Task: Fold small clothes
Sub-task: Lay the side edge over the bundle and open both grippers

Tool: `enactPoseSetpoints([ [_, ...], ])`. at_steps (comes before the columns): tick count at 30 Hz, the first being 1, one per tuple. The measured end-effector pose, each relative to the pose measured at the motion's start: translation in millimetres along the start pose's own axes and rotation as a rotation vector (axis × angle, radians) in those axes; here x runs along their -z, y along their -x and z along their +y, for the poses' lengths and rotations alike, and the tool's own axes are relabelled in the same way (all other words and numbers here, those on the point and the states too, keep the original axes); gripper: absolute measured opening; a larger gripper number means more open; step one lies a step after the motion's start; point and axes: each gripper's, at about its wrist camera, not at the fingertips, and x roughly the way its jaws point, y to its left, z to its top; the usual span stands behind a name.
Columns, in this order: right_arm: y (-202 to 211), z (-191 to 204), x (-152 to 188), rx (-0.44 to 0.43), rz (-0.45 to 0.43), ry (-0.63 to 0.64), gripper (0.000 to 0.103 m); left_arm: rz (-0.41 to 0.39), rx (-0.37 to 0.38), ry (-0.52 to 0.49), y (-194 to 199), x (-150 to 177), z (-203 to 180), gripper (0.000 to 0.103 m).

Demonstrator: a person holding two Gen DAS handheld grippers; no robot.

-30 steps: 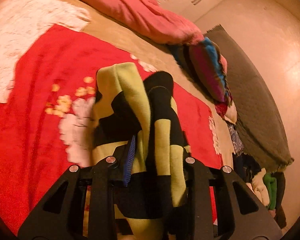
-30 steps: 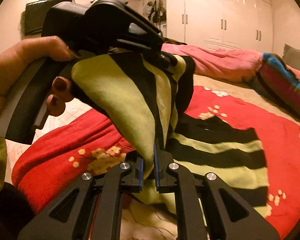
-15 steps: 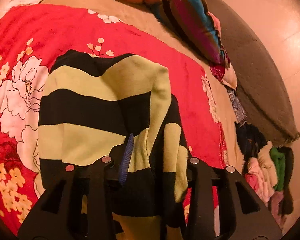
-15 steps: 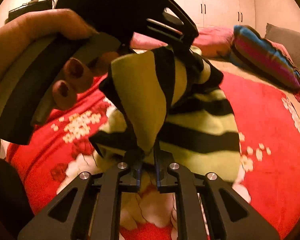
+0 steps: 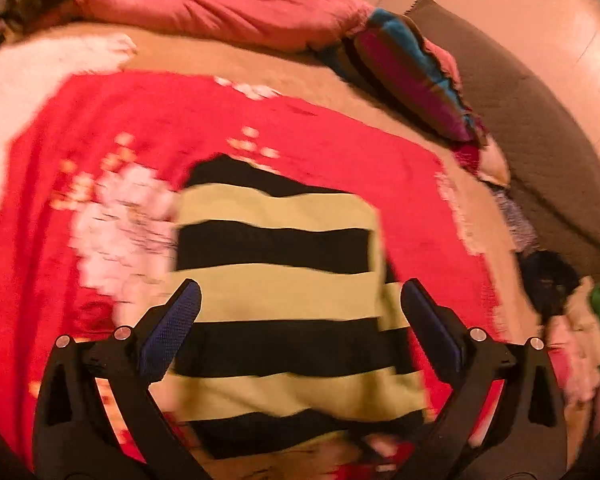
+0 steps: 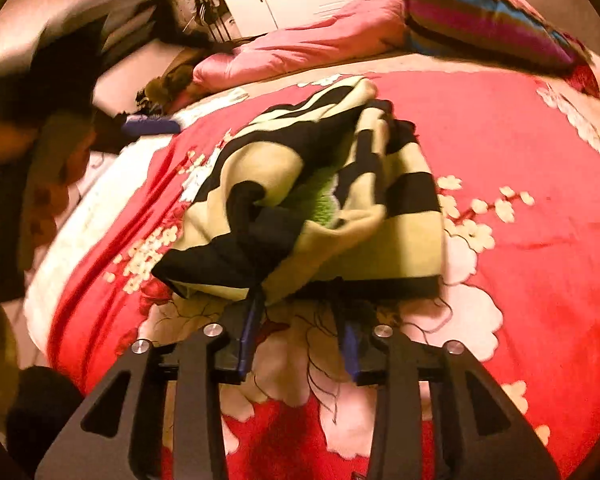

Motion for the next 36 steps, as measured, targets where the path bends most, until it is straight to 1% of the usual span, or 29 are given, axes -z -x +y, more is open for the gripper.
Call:
enactPoseSetpoints([
  [1, 5.3, -3.1, 0.9, -0.005, -0.002, -0.012, 0.041, -0.009, -0.032, -0.006, 3.0, 2.3, 2.3, 0.093],
  [2, 9.2, -5.0, 0.6, -0.01, -0.005, -0.023, 0.042, -0.021, -0.062, -0.009, 6.6, 5.5, 6.9, 0.094],
  [3, 15.2, -9.9, 0.9, -0.02, -0.01, -0.045, 0.047, -0.035, -0.104, -0.009, 11.0, 11.3, 13.3, 0.093],
  [6, 30.8, -23.5, -1.1, -0.028, -0.028, -0.103, 0.06, -0.061, -0.164, -0.015, 20.7, 22.8, 23.9, 0.094],
  [9, 44.5, -32.8, -10.7, -0.01, -0.046, -0.128, 0.062, -0.088, -0.231, -0.035, 29.4, 36.2, 32.3, 0.094],
  [11, 50.3, -35.8, -20.2, -0.004, -0.059, -0.124, 0.063, -0.098, -0.246, -0.057, 32.1, 41.2, 31.9, 0.094],
  [13, 52.1, -37.6, -33.0, -0.01, -0.063, -0.127, 0.086, -0.1, -0.266, -0.078, 33.0, 45.4, 31.7, 0.094],
  [15, 51.8, -37.4, -45.0, -0.019, -0.076, -0.127, 0.087, -0.104, -0.282, -0.083, 33.9, 48.3, 33.0, 0.094],
  [17, 47.7, -36.0, -58.7, -0.013, -0.071, -0.114, 0.088, -0.102, -0.278, -0.075, 32.7, 50.6, 35.0, 0.094],
  [19, 44.6, -39.0, -71.5, -0.029, -0.065, -0.124, 0.088, -0.097, -0.273, -0.07, 31.6, 53.1, 37.8, 0.094],
  [20, 39.1, -41.0, -79.4, -0.047, -0.048, -0.137, 0.089, -0.096, -0.276, -0.068, 30.8, 53.8, 38.4, 0.094],
  [22, 25.5, -45.3, -92.1, -0.071, -0.007, -0.163, 0.093, -0.094, -0.277, -0.067, 29.2, 54.8, 40.3, 0.094],
  [25, 6.3, -46.7, -106.4, -0.076, 0.051, -0.179, 0.093, -0.093, -0.276, -0.058, 27.0, 56.3, 44.4, 0.094],
  [26, 2.2, -46.8, -109.1, -0.066, 0.059, -0.181, 0.093, -0.092, -0.278, -0.056, 25.8, 56.7, 45.0, 0.094],
  [28, -9.4, -48.0, -114.9, -0.076, 0.081, -0.197, 0.093, -0.086, -0.28, -0.053, 22.7, 58.0, 47.2, 0.094],
  [32, -37.9, -59.2, -124.2, -0.144, 0.138, -0.3, 0.093, -0.073, -0.283, -0.05, 16.8, 60.7, 49.6, 0.094],
  [33, -44.4, -61.7, -126.3, -0.163, 0.151, -0.326, 0.093, -0.07, -0.284, -0.049, 15.6, 61.1, 50.2, 0.094],
  [35, -55.2, -61.2, -130.6, -0.188, 0.172, -0.334, 0.089, -0.065, -0.285, -0.048, 13.4, 61.9, 52.2, 0.094],
  [36, -61.6, -59.5, -133.2, -0.184, 0.187, -0.32, 0.083, -0.062, -0.284, -0.048, 12.2, 62.2, 53.1, 0.094],
])
